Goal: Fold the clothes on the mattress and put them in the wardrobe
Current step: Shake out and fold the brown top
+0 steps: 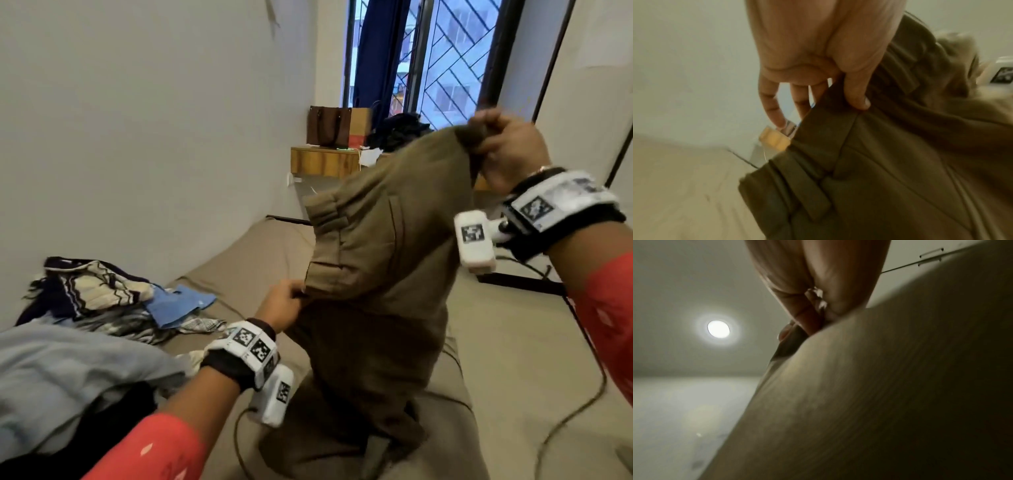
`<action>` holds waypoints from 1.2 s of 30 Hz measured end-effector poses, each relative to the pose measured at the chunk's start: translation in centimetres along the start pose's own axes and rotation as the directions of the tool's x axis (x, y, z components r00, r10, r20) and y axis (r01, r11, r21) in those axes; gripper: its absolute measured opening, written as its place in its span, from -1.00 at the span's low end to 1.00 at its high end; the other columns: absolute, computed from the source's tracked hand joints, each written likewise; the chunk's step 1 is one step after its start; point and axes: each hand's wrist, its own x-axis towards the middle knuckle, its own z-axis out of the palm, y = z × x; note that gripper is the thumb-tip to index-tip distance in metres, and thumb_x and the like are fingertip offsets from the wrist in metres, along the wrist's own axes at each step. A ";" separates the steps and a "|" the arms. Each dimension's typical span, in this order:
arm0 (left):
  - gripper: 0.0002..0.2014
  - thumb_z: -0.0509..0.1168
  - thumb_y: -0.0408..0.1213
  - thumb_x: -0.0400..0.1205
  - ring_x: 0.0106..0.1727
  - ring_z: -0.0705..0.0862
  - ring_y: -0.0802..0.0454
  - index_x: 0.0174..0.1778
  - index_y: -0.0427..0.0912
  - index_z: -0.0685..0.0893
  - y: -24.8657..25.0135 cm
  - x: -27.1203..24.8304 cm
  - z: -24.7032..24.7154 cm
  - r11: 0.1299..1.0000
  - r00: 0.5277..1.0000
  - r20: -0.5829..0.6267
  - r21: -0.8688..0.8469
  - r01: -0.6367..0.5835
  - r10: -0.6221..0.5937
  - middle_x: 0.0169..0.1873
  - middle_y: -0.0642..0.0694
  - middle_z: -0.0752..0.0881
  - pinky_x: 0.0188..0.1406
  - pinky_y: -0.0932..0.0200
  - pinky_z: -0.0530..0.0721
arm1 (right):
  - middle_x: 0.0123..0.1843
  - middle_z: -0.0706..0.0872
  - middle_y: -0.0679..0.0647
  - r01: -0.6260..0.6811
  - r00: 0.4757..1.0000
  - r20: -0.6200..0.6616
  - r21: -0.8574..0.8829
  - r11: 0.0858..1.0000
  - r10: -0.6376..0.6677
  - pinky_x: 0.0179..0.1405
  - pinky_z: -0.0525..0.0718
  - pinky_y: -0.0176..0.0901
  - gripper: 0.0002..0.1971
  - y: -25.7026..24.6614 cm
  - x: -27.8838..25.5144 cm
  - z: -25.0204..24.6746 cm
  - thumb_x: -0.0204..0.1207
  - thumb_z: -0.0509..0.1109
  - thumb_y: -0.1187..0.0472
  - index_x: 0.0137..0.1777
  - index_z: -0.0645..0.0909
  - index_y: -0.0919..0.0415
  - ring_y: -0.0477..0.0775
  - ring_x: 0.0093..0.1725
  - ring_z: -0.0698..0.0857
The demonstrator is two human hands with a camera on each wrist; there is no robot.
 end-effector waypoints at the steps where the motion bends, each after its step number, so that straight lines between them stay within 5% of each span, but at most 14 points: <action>1: -0.74 0.22 -0.57 0.59 0.07 0.66 -0.04 0.12 -0.31 0.71 -0.5 0.1 -1.5 0.997 1.000 -0.023 0.076 -0.009 0.011 -0.03 -0.22 0.74 -0.15 0.30 0.51 | -0.41 0.73 -0.15 -0.037 0.998 0.040 -0.237 0.971 0.047 -0.29 0.62 -0.44 -0.62 2.3 -0.6 -1.0 0.27 0.13 0.71 -0.22 0.53 0.21 -0.19 -0.31 0.69; 2: -0.68 0.19 -0.58 0.58 0.13 0.67 -0.09 0.16 -0.27 0.71 -0.8 0.1 -2.8 0.987 1.000 -0.014 0.161 -0.014 0.017 0.04 -0.23 0.75 -0.04 0.23 0.54 | -0.31 0.76 -0.08 -0.052 0.980 0.138 -0.519 0.853 0.144 -0.36 0.58 -0.51 -0.69 4.3 -1.3 -1.8 0.30 0.23 0.66 -0.18 0.57 0.26 -0.13 -0.27 0.68; 4: -0.64 0.16 -0.56 0.57 0.21 0.64 -0.15 0.20 -0.24 0.69 -1.2 0.1 -4.6 0.955 0.999 0.027 0.292 -0.043 0.037 0.14 -0.22 0.72 0.15 0.08 0.54 | 0.07 0.71 0.18 0.003 0.808 0.234 -0.919 0.394 0.540 -0.26 0.61 -0.47 -0.69 8.0 -3.9 -2.5 0.39 0.30 0.61 0.07 0.64 0.34 0.10 -0.06 0.67; 5: -0.65 0.15 -0.56 0.57 0.22 0.63 -0.16 0.20 -0.25 0.68 -1.1 0.3 -5.0 0.926 0.996 0.076 0.370 -0.079 0.055 0.15 -0.23 0.71 0.18 0.07 0.51 | 0.25 0.64 0.19 0.131 0.743 0.235 -0.969 0.208 0.627 -0.03 0.59 -0.36 -0.65 9.5 -5.4 -2.3 0.45 0.28 0.57 0.19 0.63 0.30 0.16 0.12 0.63; 6: -0.66 0.14 -0.55 0.57 0.22 0.62 -0.17 0.19 -0.25 0.67 -0.9 0.4 -5.2 0.887 0.988 0.138 0.444 -0.127 0.072 0.15 -0.24 0.70 0.18 0.09 0.49 | 0.35 0.57 0.14 0.222 0.713 0.270 -0.962 0.157 0.647 0.13 0.48 -0.31 -0.60 10.3 -7.2 -1.4 0.48 0.26 0.54 0.26 0.61 0.23 0.14 0.30 0.55; 10: -0.63 0.10 -0.49 0.53 0.21 0.60 -0.18 0.19 -0.24 0.65 1.5 0.3 -4.9 0.761 0.931 0.353 0.578 -0.294 0.092 0.15 -0.27 0.68 0.18 0.08 0.51 | 0.41 0.43 -0.09 0.165 0.600 0.642 -0.683 0.712 0.478 0.42 0.35 -0.24 -0.39 11.2 -13.6 4.2 0.38 0.26 0.54 0.37 0.42 0.00 -0.14 0.49 0.30; 14: -0.48 -0.05 -0.27 0.34 0.11 0.62 -0.19 0.10 -0.28 0.66 4.0 -0.1 -5.7 0.674 0.882 0.441 0.602 -0.428 0.167 0.04 -0.28 0.70 0.08 0.06 0.49 | 0.31 0.54 0.01 0.273 0.494 0.750 -0.615 0.740 0.440 0.26 0.51 -0.16 -0.28 12.6 -15.3 7.6 0.29 0.43 0.26 0.49 0.31 0.12 -0.03 0.26 0.53; 19: -0.75 0.18 -0.16 0.67 0.05 0.60 -0.17 0.06 -0.28 0.61 4.0 -0.2 -7.9 0.601 0.942 0.324 0.737 -0.310 0.089 -0.01 -0.26 0.68 -0.17 0.19 0.29 | -0.10 0.60 -0.08 0.264 0.591 0.621 -0.752 0.604 0.515 -0.13 0.45 -0.26 -0.75 12.2 -12.8 5.7 0.43 0.48 0.27 0.09 0.61 0.13 -0.04 -0.03 0.55; 22: -0.71 0.40 -0.18 0.55 0.00 0.56 -0.08 0.09 -0.22 0.56 3.2 -0.7 -6.8 0.719 0.866 0.464 0.665 -0.201 -0.187 -0.07 -0.15 0.61 -0.20 0.26 0.29 | -0.17 0.60 -0.06 0.390 0.691 0.595 -0.784 0.483 0.409 -0.12 0.42 -0.20 -0.85 8.6 -9.2 5.0 0.42 0.48 0.29 -0.03 0.66 0.12 -0.01 -0.06 0.55; 25: -0.69 0.42 -0.23 0.53 0.05 0.63 -0.12 0.12 -0.28 0.61 3.3 -0.3 -6.4 0.751 0.824 0.491 0.648 -0.127 -0.284 -0.02 -0.18 0.67 -0.12 0.22 0.46 | -0.06 0.63 0.00 0.470 0.696 0.599 -0.797 0.380 0.396 -0.02 0.47 -0.16 -0.79 4.7 -6.1 5.0 0.42 0.48 0.30 0.05 0.68 0.16 -0.02 -0.01 0.56; 28: -0.75 0.40 -0.26 0.55 -0.02 0.63 -0.07 0.08 -0.33 0.68 7.7 3.6 -10.0 0.724 0.920 0.377 0.665 -0.186 -0.111 -0.08 -0.17 0.68 -0.24 0.21 0.45 | 0.01 0.64 0.09 0.552 0.729 0.606 -0.796 0.249 0.319 -0.07 0.39 -0.20 -0.78 0.3 -2.8 4.8 0.45 0.45 0.34 0.10 0.64 0.26 0.04 0.03 0.55; 30: -0.72 0.39 -0.22 0.56 0.07 0.64 -0.12 0.14 -0.26 0.68 12.4 6.8 -14.1 0.656 0.980 0.166 0.728 -0.197 0.110 0.03 -0.21 0.71 -0.16 0.20 0.45 | 0.02 0.64 0.13 0.550 0.796 0.586 -0.804 0.226 0.151 -0.10 0.30 -0.27 -0.76 -3.5 -0.2 4.6 0.45 0.43 0.38 0.12 0.62 0.33 0.02 0.02 0.51; 33: -0.62 0.47 -0.19 0.48 0.16 0.60 -0.18 0.19 -0.17 0.61 19.6 8.8 -19.3 0.616 0.909 -0.106 0.766 -0.185 0.403 0.09 -0.18 0.67 0.04 0.06 0.49 | -0.02 0.57 0.08 0.499 0.867 0.467 -0.807 0.317 -0.176 0.00 0.33 -0.26 -0.74 -8.5 3.4 4.5 0.43 0.42 0.45 0.12 0.62 0.32 0.01 0.03 0.49; 36: -0.64 0.52 -0.44 0.38 0.03 0.63 -0.17 0.04 -0.19 0.59 21.5 7.5 -21.0 0.700 0.913 -0.037 0.655 -0.285 0.406 -0.17 -0.04 0.64 -0.08 0.13 0.49 | 0.02 0.61 0.16 0.464 0.886 0.425 -0.827 0.316 -0.188 0.01 0.42 -0.14 -0.70 -9.1 4.2 4.1 0.39 0.43 0.49 0.11 0.64 0.28 0.15 0.08 0.57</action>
